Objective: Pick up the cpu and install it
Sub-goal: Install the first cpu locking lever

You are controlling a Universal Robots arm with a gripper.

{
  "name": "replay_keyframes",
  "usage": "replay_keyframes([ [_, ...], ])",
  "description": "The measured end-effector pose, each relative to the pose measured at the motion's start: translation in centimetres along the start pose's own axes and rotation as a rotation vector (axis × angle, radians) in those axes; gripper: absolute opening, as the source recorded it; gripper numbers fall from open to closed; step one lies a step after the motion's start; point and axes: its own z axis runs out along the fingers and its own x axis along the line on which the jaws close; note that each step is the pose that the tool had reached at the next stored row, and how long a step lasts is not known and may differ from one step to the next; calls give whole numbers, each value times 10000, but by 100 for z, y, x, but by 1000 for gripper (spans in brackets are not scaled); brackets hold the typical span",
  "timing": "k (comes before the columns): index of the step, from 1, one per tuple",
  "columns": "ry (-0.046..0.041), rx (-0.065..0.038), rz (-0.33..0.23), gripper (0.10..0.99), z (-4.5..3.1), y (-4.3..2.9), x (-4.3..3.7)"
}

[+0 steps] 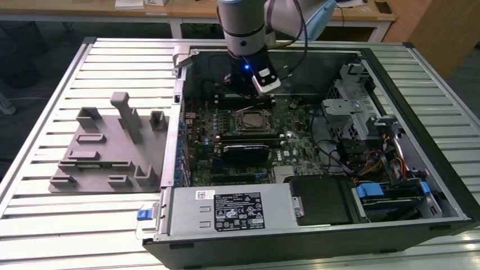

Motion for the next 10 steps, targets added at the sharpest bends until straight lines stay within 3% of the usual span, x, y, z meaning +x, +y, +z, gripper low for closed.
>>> replay_keyframes([
  [3,-148,-22,-15,106,22,-3,5],
  [10,-332,-52,-35,106,56,-10,41],
])
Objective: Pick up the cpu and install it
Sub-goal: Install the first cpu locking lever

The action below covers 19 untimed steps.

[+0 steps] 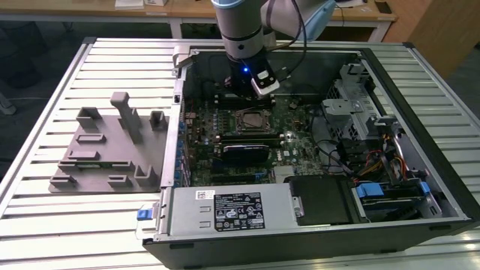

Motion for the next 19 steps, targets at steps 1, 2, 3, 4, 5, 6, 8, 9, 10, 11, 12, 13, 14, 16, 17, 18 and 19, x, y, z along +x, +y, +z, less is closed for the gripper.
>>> replay_keyframes([
  [1,-43,-6,-5,106,5,-1,6],
  [2,-79,-13,-9,106,9,-2,13],
  [3,-106,-17,-11,106,12,-2,20],
  [4,-128,-21,-13,106,16,-1,25],
  [5,-147,-25,-15,106,20,0,30],
  [6,-164,-27,-17,106,24,1,34],
  [8,-182,-28,-19,106,29,4,42],
  [9,-190,-29,-20,106,32,6,46],
  [10,-197,-30,-21,106,35,9,49],
  [11,-201,-32,-20,106,38,11,50],
  [12,-206,-30,-12,106,41,12,51],
  [13,-211,-26,9,106,43,14,52],
  [14,-216,-19,40,106,45,16,53],
  [16,-224,-9,87,106,49,18,54],
  [17,-226,-5,95,106,52,18,54],
  [18,-229,-4,100,106,55,17,55],
  [19,-231,-3,104,106,57,17,56],
])
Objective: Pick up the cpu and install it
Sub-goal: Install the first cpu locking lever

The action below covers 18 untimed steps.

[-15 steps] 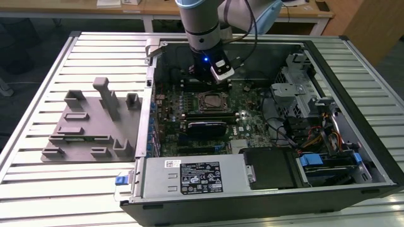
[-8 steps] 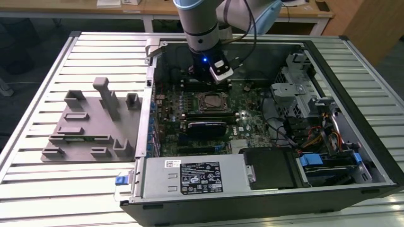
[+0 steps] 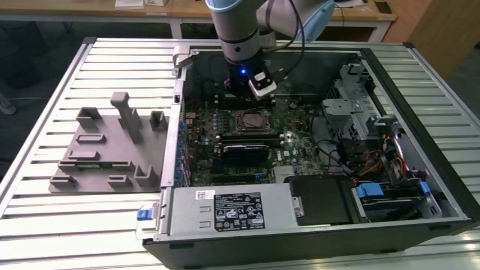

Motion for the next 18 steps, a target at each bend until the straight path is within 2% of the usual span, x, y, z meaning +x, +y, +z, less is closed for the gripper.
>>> replay_keyframes([
  [18,-55,52,213,106,39,-42,4],
])
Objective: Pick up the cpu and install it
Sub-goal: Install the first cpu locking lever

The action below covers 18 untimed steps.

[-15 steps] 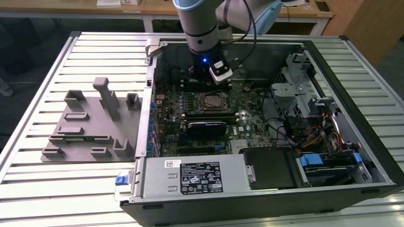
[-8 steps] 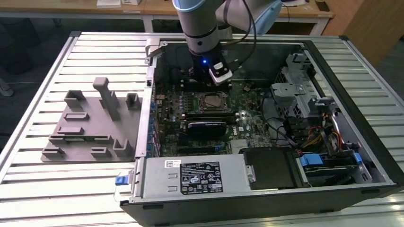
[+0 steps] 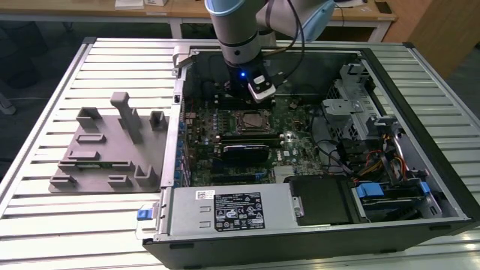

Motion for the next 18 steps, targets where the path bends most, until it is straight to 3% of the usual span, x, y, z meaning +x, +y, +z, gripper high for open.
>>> replay_keyframes([
  [18,-10,5,59,106,11,-37,-51],
])
